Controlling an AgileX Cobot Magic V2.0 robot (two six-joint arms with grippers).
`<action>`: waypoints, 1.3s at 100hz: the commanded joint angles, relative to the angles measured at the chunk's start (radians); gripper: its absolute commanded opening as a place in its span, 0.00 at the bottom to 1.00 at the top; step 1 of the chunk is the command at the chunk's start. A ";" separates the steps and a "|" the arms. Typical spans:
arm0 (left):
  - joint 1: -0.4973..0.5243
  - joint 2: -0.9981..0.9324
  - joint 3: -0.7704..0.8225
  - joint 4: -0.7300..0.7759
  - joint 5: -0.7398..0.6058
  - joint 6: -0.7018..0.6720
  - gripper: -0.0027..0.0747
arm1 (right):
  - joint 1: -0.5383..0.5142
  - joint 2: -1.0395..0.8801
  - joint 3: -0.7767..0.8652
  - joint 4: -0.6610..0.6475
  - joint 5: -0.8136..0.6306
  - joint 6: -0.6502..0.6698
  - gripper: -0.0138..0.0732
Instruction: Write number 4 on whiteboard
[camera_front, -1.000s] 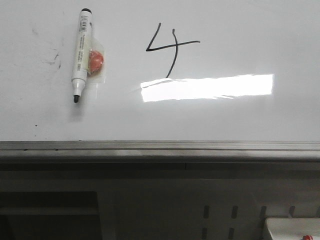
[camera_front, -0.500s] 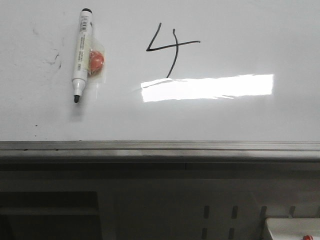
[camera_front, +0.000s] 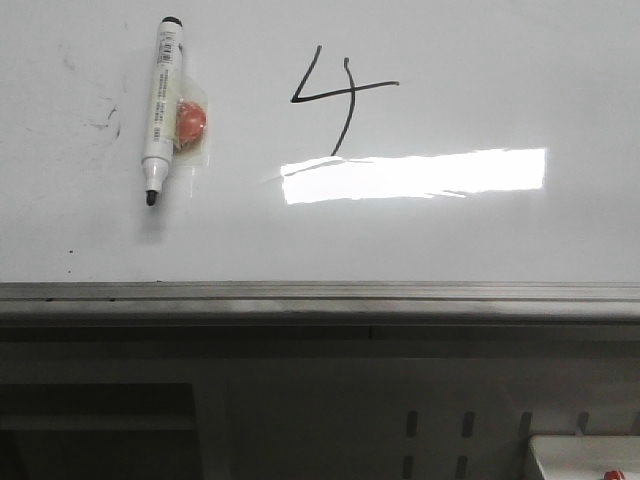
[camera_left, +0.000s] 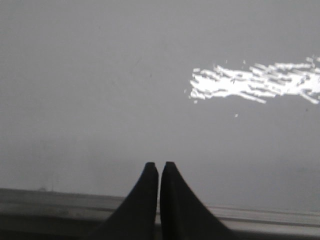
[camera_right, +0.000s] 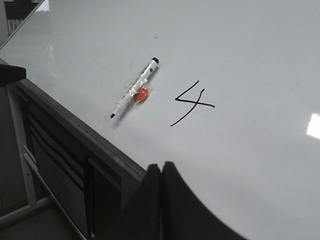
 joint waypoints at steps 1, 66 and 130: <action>0.002 -0.025 0.033 -0.013 -0.085 0.002 0.01 | -0.005 0.006 -0.025 -0.013 -0.075 -0.010 0.08; 0.002 -0.025 0.033 -0.024 0.113 -0.001 0.01 | -0.005 0.006 -0.025 -0.013 -0.075 -0.010 0.08; 0.002 -0.025 0.033 -0.024 0.113 -0.001 0.01 | -0.005 0.006 -0.025 -0.013 -0.094 -0.010 0.08</action>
